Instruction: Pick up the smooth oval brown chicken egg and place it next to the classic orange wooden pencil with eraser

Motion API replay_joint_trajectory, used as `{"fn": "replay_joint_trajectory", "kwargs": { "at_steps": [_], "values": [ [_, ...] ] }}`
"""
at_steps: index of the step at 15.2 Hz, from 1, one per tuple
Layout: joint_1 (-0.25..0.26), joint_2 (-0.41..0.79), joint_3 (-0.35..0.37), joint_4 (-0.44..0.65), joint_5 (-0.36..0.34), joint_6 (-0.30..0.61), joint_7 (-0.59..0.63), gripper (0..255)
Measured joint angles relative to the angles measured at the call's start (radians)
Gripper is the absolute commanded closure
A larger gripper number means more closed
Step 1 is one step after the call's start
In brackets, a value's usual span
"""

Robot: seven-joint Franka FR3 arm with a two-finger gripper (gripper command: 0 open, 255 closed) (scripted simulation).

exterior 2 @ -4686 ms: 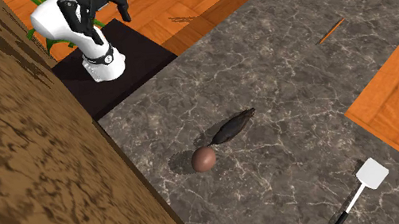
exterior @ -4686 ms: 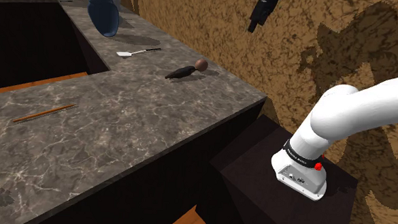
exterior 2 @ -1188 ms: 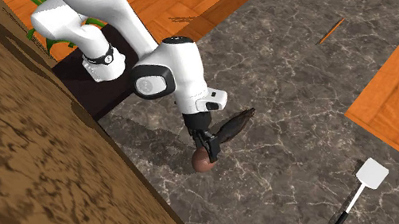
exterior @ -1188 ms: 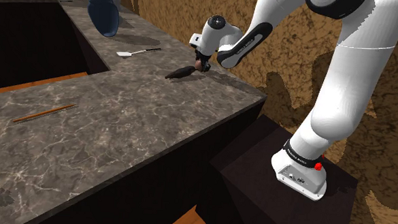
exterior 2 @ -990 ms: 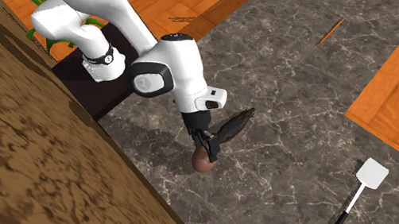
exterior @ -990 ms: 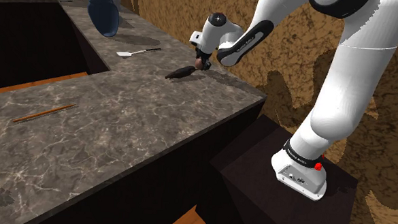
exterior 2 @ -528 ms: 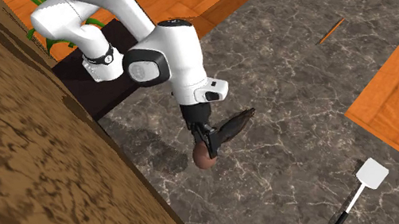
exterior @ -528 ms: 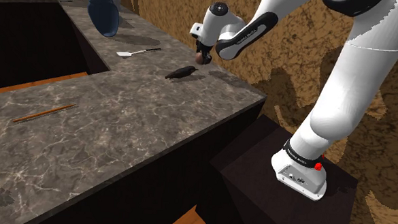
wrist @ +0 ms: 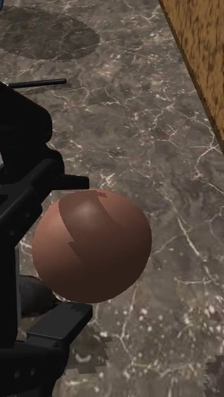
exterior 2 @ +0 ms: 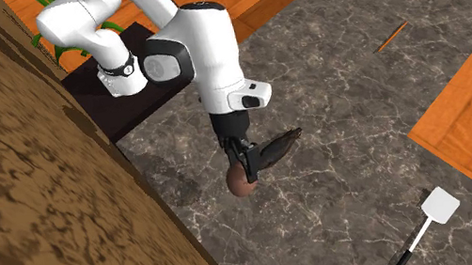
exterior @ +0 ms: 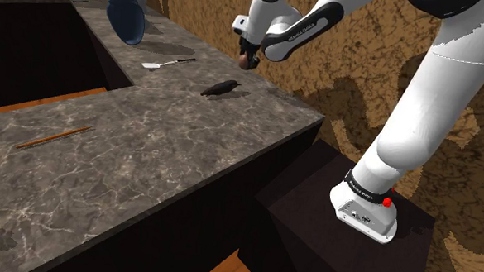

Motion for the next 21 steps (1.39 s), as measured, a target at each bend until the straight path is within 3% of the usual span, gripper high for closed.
{"fn": "replay_joint_trajectory", "kwargs": {
  "at_steps": [9, 21],
  "values": [
    [-0.001, -0.062, 0.015, 0.037, 0.090, -0.088, -0.100, 255],
    [0.144, -0.054, 0.139, 0.056, -0.016, -0.238, 0.200, 255]
  ]
}}
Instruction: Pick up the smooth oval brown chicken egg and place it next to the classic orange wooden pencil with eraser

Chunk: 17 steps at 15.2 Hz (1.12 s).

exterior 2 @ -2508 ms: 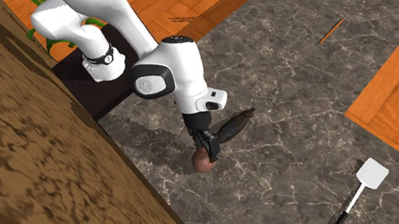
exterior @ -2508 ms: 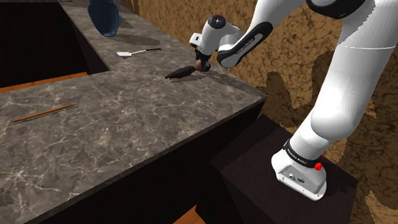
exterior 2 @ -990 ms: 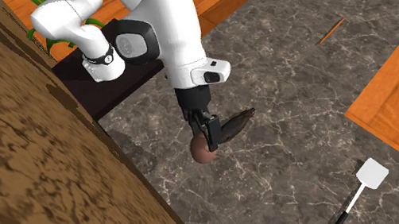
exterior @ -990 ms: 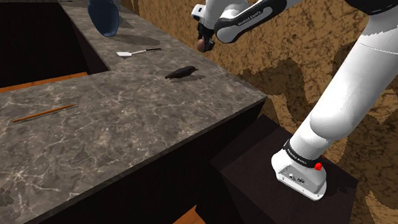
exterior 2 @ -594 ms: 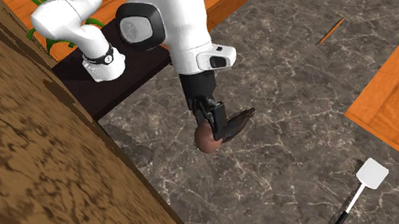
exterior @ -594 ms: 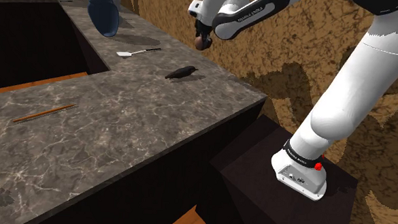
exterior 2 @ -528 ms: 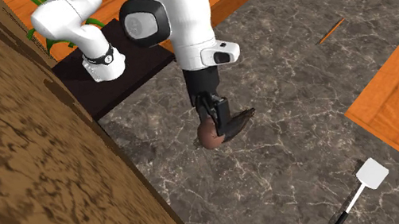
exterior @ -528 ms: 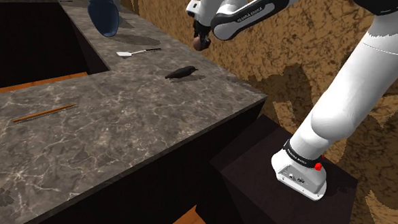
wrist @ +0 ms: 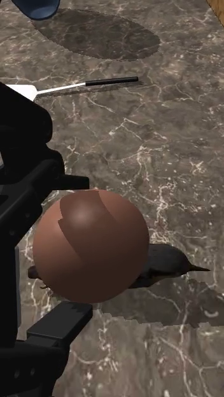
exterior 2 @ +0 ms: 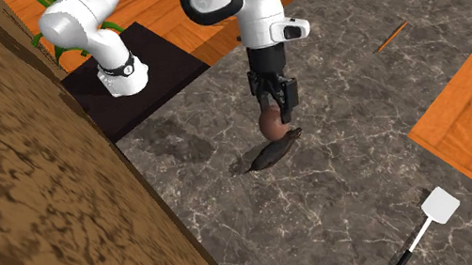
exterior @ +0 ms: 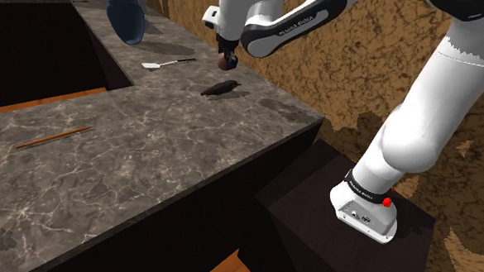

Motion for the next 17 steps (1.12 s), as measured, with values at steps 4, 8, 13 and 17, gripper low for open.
{"fn": "replay_joint_trajectory", "kwargs": {
  "at_steps": [4, 8, 13, 17],
  "values": [
    [0.055, 0.030, 0.045, 0.035, -0.023, -0.061, 0.095, 255],
    [0.111, 0.076, 0.087, 0.093, -0.035, -0.129, 0.174, 255],
    [0.184, 0.149, 0.133, 0.187, -0.049, -0.219, 0.263, 255],
    [0.248, 0.232, 0.164, 0.290, -0.061, -0.294, 0.326, 255]
  ]
}}
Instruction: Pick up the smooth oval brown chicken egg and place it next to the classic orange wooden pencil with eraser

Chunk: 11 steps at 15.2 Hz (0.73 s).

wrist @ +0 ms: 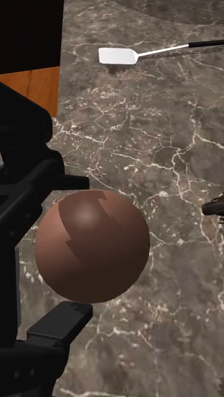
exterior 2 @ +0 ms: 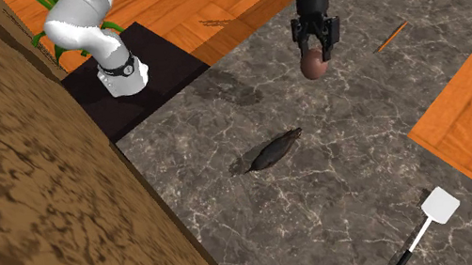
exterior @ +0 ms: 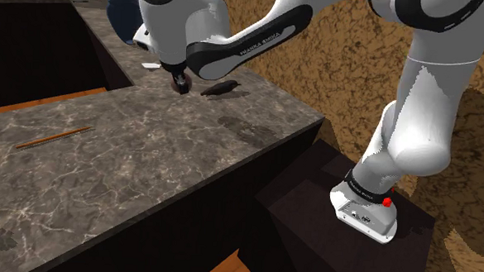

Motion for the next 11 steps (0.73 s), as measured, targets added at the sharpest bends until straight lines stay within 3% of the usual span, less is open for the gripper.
{"fn": "replay_joint_trajectory", "kwargs": {
  "at_steps": [8, 11],
  "values": [
    [0.135, 0.188, 0.039, 0.261, -0.017, -0.162, 0.080, 255],
    [0.195, 0.289, 0.045, 0.407, -0.024, -0.231, 0.092, 255]
  ]
}}
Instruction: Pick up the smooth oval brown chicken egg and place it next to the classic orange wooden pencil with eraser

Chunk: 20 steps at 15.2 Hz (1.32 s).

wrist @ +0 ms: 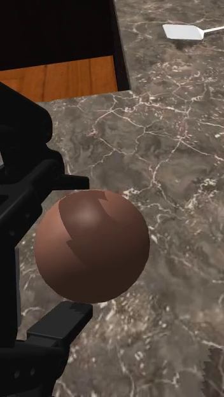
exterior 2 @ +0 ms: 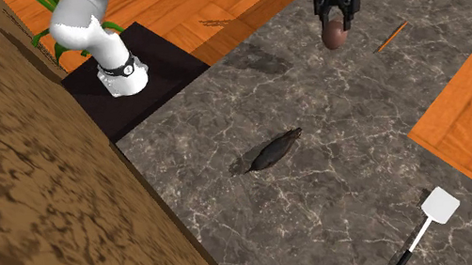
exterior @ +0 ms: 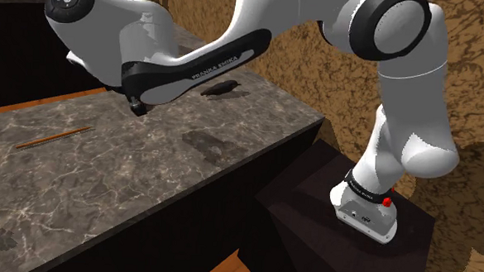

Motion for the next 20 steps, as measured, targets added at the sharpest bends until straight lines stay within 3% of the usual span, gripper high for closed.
{"fn": "replay_joint_trajectory", "kwargs": {
  "at_steps": [2, 8, 10, 20],
  "values": [
    [0.040, 0.061, 0.002, 0.097, -0.002, -0.048, 0.002, 255],
    [0.189, 0.347, -0.011, 0.554, -0.010, -0.226, -0.042, 255],
    [0.199, 0.377, -0.014, 0.587, -0.011, -0.229, -0.041, 255],
    [0.186, 0.393, -0.018, 0.492, -0.025, -0.143, 0.027, 255]
  ]
}}
